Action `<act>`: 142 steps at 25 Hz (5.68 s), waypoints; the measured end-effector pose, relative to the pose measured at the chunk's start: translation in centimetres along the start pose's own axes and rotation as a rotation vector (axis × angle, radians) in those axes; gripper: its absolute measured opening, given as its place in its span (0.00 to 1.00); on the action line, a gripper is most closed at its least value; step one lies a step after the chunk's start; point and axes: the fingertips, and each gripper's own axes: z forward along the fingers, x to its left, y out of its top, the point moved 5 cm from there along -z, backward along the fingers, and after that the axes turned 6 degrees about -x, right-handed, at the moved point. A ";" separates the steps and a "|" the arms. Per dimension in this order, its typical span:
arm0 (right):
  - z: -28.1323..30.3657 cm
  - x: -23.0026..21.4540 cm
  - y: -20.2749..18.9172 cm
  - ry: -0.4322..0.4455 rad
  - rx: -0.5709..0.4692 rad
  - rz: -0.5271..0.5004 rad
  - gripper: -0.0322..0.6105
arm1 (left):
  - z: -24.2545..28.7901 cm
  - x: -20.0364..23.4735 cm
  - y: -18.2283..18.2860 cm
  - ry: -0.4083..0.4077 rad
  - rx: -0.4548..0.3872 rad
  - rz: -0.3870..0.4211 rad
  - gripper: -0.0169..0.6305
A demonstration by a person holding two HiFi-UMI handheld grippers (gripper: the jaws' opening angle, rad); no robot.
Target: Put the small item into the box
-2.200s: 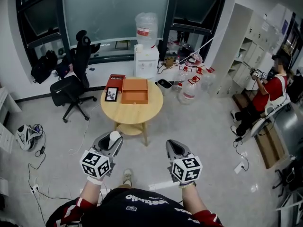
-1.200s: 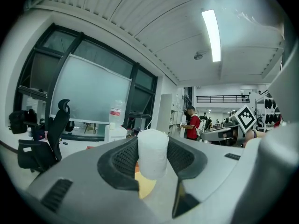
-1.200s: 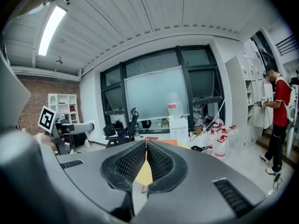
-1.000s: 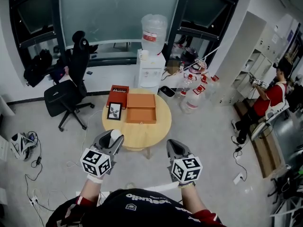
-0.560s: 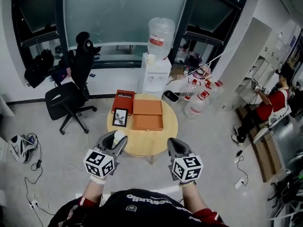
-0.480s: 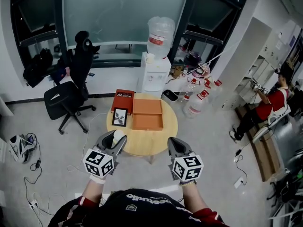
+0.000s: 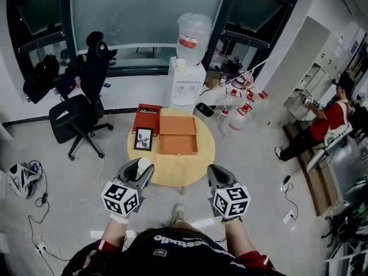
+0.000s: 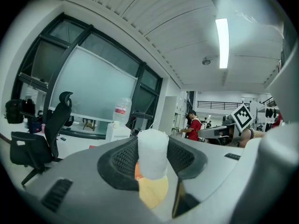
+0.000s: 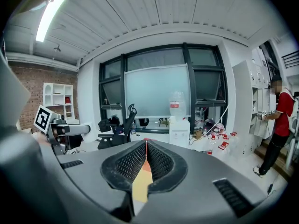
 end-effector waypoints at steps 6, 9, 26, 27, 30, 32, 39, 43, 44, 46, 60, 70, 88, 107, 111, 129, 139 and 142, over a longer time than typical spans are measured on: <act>2.3 -1.4 0.6 0.022 -0.024 0.020 0.11 | 0.9 0.9 0.0 0.023 0.009 0.011 0.31; 4.1 -2.1 1.3 0.040 -0.036 0.027 0.11 | 1.7 1.8 0.3 0.039 0.015 0.013 0.31; 10.1 -7.9 4.4 0.053 -0.083 0.045 0.11 | 12.1 3.3 3.1 -0.025 0.022 0.083 0.31; 10.3 -8.4 4.3 0.054 -0.081 0.045 0.11 | 12.8 3.3 2.9 -0.029 0.023 0.084 0.31; 10.7 -9.5 3.9 0.055 -0.076 0.054 0.11 | 14.6 3.1 2.5 -0.040 0.028 0.086 0.31; 11.0 -10.2 3.7 0.051 -0.076 0.062 0.11 | 15.8 2.9 2.3 -0.051 0.033 0.085 0.31; 11.7 -13.1 3.3 0.025 -0.075 0.086 0.11 | 19.8 2.1 1.4 -0.094 0.059 0.078 0.31; 11.9 -14.5 2.7 0.009 -0.076 0.099 0.11 | 21.6 1.8 0.2 -0.120 0.082 0.067 0.31; 11.9 -14.8 2.5 0.007 -0.076 0.109 0.11 | 21.9 1.7 -0.1 -0.127 0.087 0.071 0.31; 12.1 -15.3 2.1 0.004 -0.077 0.127 0.11 | 22.6 1.3 -0.4 -0.144 0.098 0.079 0.31; 13.8 -19.9 0.6 -0.043 -0.059 0.155 0.11 | 28.2 1.0 -4.5 -0.197 0.178 0.079 0.31; 15.9 -21.7 -1.2 -0.044 -0.023 0.164 0.11 | 32.3 1.9 -8.0 -0.242 0.199 0.123 0.31; 17.1 -25.2 -4.6 -0.081 0.048 0.219 0.11 | 37.9 3.7 -18.4 -0.342 0.400 0.235 0.31; 17.9 -27.1 -8.5 -0.115 0.117 0.287 0.11 | 41.2 6.0 -29.1 -0.348 0.712 0.212 0.31; 18.0 -27.2 -9.0 -0.121 0.132 0.293 0.11 | 41.2 6.3 -31.0 -0.348 0.763 0.207 0.31; 18.7 -26.0 -9.5 -0.107 0.166 0.281 0.11 | 40.5 6.9 -33.0 -0.313 0.763 0.097 0.42; 18.4 -25.3 -9.1 -0.102 0.159 0.278 0.11 | 40.0 6.9 -31.9 -0.316 0.745 0.092 0.43; 18.3 -24.9 -8.9 -0.100 0.154 0.276 0.11 | 39.7 6.8 -31.5 -0.316 0.738 0.092 0.43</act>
